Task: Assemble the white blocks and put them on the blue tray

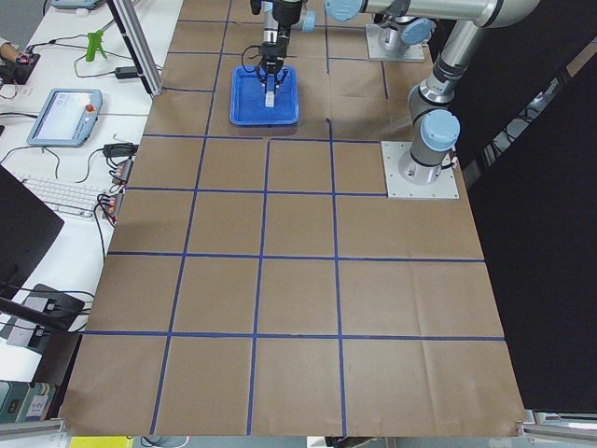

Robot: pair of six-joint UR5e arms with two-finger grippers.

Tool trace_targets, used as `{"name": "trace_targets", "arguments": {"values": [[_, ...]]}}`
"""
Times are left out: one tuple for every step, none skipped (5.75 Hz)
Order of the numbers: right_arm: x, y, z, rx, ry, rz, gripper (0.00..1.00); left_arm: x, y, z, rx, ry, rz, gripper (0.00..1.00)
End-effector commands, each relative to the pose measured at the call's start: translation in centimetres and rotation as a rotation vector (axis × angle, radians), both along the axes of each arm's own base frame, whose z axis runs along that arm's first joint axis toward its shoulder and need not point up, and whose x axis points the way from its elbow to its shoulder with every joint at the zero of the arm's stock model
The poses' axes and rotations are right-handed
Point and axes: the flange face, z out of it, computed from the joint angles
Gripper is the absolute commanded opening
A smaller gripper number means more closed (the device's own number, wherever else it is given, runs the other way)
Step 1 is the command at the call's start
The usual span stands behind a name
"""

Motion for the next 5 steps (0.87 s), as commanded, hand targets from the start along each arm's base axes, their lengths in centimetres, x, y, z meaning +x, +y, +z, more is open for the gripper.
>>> {"name": "trace_targets", "arguments": {"values": [[0.0, 0.0, 0.0, 0.001, -0.002, -0.001, 0.56, 0.0, 0.0, 0.0, 0.0, 0.001, 0.0, 1.0], [0.0, 0.0, 0.0, 0.001, -0.002, -0.001, 0.56, 0.0, 0.0, 0.0, 0.0, 0.001, 0.0, 1.0], [0.0, 0.0, 0.0, 0.004, -0.002, -0.005, 0.66, 0.0, 0.0, 0.0, 0.0, 0.001, 0.0, 1.0], [-0.2, -0.3, 0.8, 0.007, -0.001, -0.027, 0.99, 0.0, 0.0, 0.0, 0.0, 0.001, 0.0, 1.0], [-1.2, -1.3, 3.2, 0.02, 0.004, -0.118, 1.0, 0.0, 0.0, 0.0, 0.0, 0.001, 0.0, 1.0]]}}
